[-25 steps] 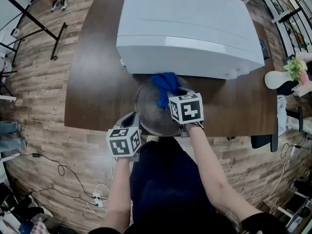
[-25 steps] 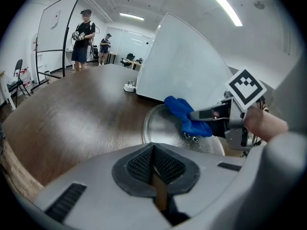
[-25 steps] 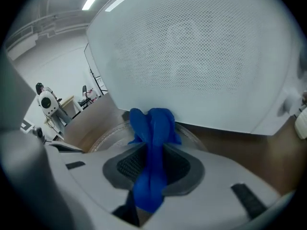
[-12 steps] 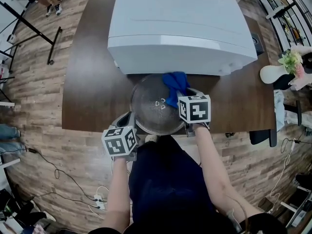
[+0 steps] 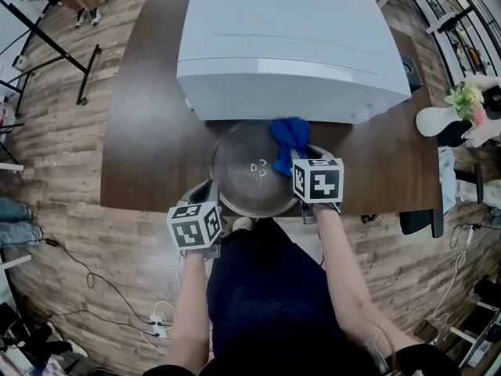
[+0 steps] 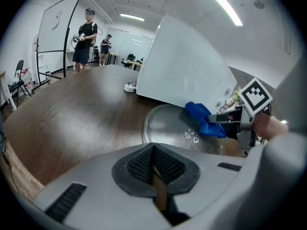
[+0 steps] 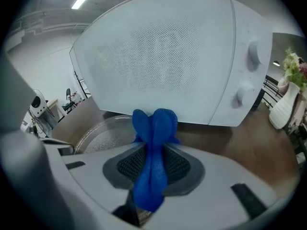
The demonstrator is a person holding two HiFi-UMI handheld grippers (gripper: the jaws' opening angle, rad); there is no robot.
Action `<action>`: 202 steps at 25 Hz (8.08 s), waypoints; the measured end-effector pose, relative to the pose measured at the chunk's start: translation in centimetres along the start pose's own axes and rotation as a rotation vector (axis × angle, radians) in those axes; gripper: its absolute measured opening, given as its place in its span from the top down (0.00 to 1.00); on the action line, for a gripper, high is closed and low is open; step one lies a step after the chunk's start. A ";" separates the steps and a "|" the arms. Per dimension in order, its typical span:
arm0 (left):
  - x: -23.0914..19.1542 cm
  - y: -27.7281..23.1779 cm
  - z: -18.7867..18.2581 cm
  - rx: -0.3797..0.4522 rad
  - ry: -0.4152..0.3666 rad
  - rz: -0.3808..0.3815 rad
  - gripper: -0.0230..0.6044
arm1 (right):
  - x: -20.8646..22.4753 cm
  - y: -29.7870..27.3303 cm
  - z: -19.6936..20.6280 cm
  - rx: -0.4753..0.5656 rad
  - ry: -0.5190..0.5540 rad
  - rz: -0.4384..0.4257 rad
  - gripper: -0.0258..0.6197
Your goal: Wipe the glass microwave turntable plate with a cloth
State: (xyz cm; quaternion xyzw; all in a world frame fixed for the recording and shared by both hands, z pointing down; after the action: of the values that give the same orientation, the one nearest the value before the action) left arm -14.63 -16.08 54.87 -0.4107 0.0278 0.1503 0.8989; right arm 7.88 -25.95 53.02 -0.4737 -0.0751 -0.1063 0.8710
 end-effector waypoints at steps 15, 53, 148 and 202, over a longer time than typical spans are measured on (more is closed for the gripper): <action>0.1 0.0 -0.1 -0.001 -0.008 0.005 0.96 | -11.9 2.4 2.8 -0.049 0.059 -0.341 0.82; 0.1 0.0 0.0 -0.004 -0.008 0.000 0.96 | -3.8 0.9 5.0 -0.108 0.060 -0.175 0.82; 0.2 -0.2 0.0 -0.001 -0.007 -0.004 0.96 | 1.9 3.7 5.9 0.040 0.013 -0.051 0.81; 8.9 13.9 -9.4 0.489 -0.331 0.060 0.96 | 3.5 22.3 2.0 0.626 -0.167 -0.150 0.83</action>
State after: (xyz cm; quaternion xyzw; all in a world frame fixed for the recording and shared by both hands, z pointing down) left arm -9.49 -12.35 36.97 -0.1507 -0.0718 0.2307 0.9586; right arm 16.89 -12.83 36.83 -0.1833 -0.2099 -0.1029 0.9549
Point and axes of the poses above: the fingertips, and each gripper's own axes: y backward along the fingers, x to its right, z out of its underside, the point moved 3 cm from there along y, backward along the fingers, and after that the axes turned 15 degrees about -y, right-handed, at the moved point
